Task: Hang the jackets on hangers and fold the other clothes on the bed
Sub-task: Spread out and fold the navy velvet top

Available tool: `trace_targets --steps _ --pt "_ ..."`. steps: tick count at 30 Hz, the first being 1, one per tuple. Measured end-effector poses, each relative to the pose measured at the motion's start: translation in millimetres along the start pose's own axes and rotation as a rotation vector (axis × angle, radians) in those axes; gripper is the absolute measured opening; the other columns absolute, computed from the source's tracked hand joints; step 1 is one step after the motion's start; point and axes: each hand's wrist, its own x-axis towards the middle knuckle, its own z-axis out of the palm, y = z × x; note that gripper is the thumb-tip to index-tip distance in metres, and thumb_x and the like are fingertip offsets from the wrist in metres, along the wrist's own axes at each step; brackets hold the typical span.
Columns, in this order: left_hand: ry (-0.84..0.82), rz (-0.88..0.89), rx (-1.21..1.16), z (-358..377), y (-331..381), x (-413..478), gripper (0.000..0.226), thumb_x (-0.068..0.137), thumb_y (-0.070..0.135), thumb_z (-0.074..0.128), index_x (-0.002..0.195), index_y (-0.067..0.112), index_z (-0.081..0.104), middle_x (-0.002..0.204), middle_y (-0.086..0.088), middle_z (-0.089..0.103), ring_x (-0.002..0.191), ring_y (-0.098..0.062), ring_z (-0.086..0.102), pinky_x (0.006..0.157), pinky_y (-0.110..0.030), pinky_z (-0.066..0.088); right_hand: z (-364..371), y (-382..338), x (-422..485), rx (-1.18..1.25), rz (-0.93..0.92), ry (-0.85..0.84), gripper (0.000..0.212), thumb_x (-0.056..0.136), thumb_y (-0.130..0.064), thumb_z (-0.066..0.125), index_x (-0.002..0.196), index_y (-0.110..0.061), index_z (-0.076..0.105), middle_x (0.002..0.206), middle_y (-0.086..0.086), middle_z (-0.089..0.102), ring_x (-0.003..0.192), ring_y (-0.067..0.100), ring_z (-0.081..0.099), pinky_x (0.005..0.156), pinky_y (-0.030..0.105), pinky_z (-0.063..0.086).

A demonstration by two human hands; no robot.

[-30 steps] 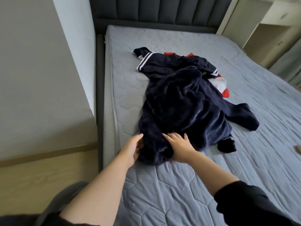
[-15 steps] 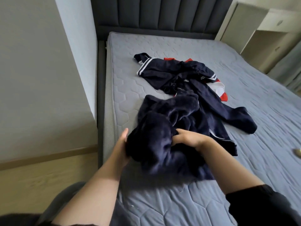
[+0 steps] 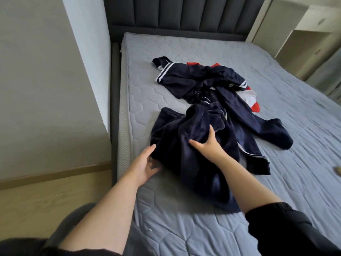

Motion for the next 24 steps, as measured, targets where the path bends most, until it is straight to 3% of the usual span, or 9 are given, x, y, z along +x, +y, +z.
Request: trace_targets --steps 3,5,9,12,14,17,20,22,24 --pt "0.080 -0.003 -0.077 -5 2 3 0.042 0.091 0.052 0.050 0.118 0.022 0.062 0.106 -0.007 0.068 0.094 -0.024 0.061 0.081 -0.040 0.050 5 7 -12 -0.017 -0.088 -0.123 0.070 0.077 -0.017 0.073 0.138 -0.024 0.040 0.116 -0.007 0.060 0.116 0.014 0.056 0.091 0.020 0.041" --pt "0.102 -0.037 -0.095 -11 7 4 0.050 0.089 0.060 0.049 0.119 0.023 0.063 0.114 -0.009 0.068 0.108 -0.029 0.060 0.093 -0.043 0.048 4 4 -21 -0.050 -0.098 -0.360 0.045 0.078 -0.009 0.071 0.118 -0.025 0.059 0.106 -0.010 0.066 0.108 0.014 0.061 0.085 0.016 0.046" --pt "0.064 -0.069 0.145 -16 7 3 0.048 0.084 0.050 0.062 0.116 0.015 0.067 0.114 -0.011 0.069 0.109 -0.027 0.063 0.098 -0.039 0.047 1 -3 -26 -0.250 -0.066 -0.716 0.031 0.081 -0.030 0.074 0.110 -0.034 0.066 0.109 -0.018 0.067 0.105 0.002 0.060 0.094 0.019 0.046" --pt "0.053 -0.055 0.133 -19 9 3 0.034 0.087 0.030 0.063 0.113 0.008 0.068 0.118 -0.018 0.065 0.107 -0.028 0.063 0.097 -0.039 0.047 -8 -14 -19 -0.035 0.007 -0.534 0.028 0.088 -0.051 0.059 0.087 -0.027 0.072 0.074 -0.016 0.067 0.070 0.006 0.060 0.063 0.019 0.049" --pt "0.044 -0.004 0.224 -18 10 1 0.028 0.091 0.020 0.060 0.114 0.006 0.066 0.117 -0.022 0.065 0.102 -0.029 0.064 0.095 -0.040 0.048 -13 -14 -10 0.211 0.097 -0.168 0.043 0.094 -0.047 0.052 0.076 -0.012 0.070 0.068 -0.002 0.067 0.059 0.011 0.055 0.051 0.019 0.045" --pt "-0.031 0.107 0.496 -7 7 -6 0.026 0.092 0.005 0.056 0.114 0.015 0.064 0.111 -0.013 0.067 0.099 -0.025 0.065 0.087 -0.032 0.052 -23 -1 8 0.125 -0.024 0.417 0.030 0.089 -0.036 0.062 0.092 -0.006 0.065 0.092 0.006 0.063 0.082 0.013 0.058 0.075 0.025 0.045" --pt "-0.130 0.172 1.026 0 -5 -7 0.037 0.088 -0.001 0.059 0.121 0.015 0.060 0.117 -0.002 0.062 0.109 -0.015 0.058 0.088 -0.013 0.045 -27 6 22 -0.026 0.044 0.360 0.068 0.081 -0.041 0.070 0.138 -0.018 0.042 0.141 0.007 0.038 0.133 0.024 0.035 0.110 0.036 0.031" --pt "-0.136 0.133 1.148 4 -13 -4 0.034 0.092 0.000 0.055 0.126 0.007 0.057 0.126 -0.008 0.058 0.120 -0.019 0.052 0.096 -0.015 0.036 -20 10 29 -0.136 0.055 0.186 0.087 0.077 -0.040 0.075 0.148 -0.020 0.028 0.149 0.008 0.033 0.138 0.025 0.030 0.114 0.036 0.027" --pt "-0.096 0.099 1.129 7 -12 -5 0.030 0.097 0.000 0.046 0.125 0.000 0.056 0.124 -0.012 0.057 0.118 -0.021 0.051 0.096 -0.020 0.035 -7 18 31 -0.212 0.010 0.031 0.074 0.076 -0.026 0.075 0.140 -0.015 0.040 0.132 0.009 0.054 0.124 0.025 0.049 0.100 0.027 0.037"
